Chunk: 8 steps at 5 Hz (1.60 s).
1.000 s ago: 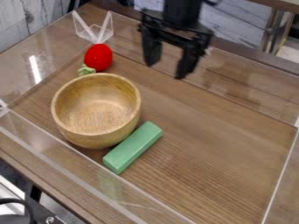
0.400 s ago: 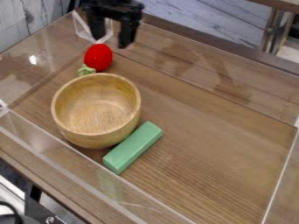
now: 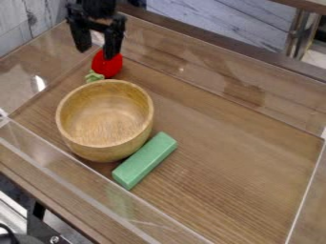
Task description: Move the red fruit to the right
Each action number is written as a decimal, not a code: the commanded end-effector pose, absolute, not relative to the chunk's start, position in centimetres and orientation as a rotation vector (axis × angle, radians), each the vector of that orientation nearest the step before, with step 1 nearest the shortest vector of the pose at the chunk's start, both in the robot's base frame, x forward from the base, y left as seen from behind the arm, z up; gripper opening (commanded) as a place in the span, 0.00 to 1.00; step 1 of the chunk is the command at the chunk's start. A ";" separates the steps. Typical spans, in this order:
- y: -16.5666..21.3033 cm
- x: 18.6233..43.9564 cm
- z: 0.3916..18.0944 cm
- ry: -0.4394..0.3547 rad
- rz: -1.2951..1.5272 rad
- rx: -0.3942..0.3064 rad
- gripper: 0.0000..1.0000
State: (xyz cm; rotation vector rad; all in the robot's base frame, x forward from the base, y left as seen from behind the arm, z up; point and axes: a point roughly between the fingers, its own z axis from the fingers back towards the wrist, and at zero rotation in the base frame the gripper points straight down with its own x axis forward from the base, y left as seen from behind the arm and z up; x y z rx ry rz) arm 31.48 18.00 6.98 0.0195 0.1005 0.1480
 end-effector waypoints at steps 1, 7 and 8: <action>18.8 33.0 8.1 0.038 0.202 0.053 1.00; 19.5 32.3 9.9 -0.034 0.194 0.081 1.00; 19.5 32.9 9.8 -0.043 0.222 0.088 1.00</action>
